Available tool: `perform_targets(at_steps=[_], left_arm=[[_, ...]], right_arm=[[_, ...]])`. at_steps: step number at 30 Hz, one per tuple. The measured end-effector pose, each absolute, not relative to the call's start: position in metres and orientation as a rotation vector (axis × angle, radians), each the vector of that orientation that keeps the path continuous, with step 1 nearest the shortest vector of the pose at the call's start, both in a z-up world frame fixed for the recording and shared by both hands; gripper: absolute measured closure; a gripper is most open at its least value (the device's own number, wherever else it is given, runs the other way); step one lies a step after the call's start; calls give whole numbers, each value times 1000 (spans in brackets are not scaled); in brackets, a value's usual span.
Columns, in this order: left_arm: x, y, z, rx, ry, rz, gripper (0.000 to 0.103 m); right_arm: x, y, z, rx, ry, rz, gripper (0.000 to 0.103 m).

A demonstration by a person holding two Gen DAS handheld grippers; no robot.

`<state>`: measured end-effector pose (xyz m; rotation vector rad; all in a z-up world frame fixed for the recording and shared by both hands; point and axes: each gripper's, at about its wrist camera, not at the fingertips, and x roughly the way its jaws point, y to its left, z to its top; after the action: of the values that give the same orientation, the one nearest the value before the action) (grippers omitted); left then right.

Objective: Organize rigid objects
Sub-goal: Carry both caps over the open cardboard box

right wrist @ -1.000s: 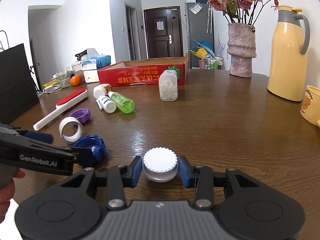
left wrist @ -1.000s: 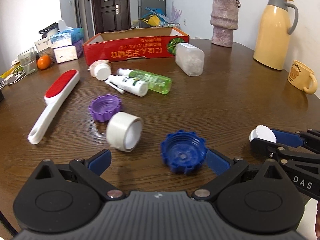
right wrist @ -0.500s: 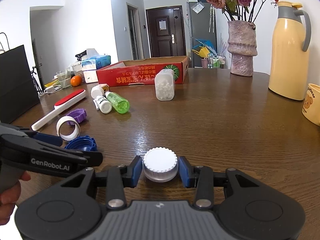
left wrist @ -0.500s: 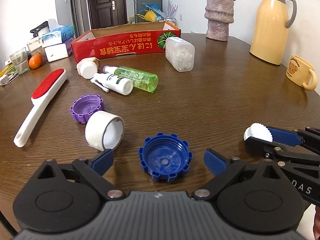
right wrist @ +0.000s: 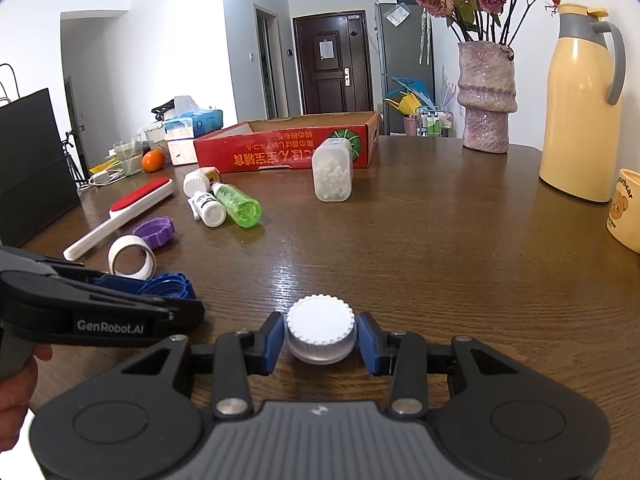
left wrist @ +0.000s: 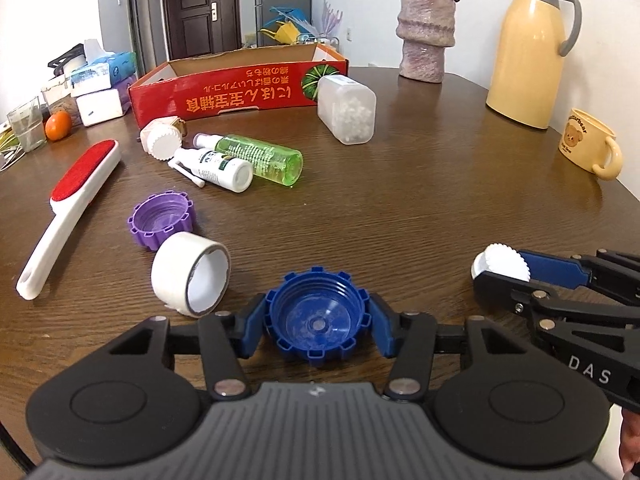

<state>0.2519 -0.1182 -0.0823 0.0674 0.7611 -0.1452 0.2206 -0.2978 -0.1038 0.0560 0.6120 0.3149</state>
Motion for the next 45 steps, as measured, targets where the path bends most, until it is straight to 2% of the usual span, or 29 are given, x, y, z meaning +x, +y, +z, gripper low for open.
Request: perform_targets(at_steps=[18,45], left_arm=[[259,-98,-43,31,658,-156,49],[340,-35,20,-47,513,-81,49]], right_arm=[[239,-281,-72,35,560,284,64],[333,-228,-12,71,458,280,64]])
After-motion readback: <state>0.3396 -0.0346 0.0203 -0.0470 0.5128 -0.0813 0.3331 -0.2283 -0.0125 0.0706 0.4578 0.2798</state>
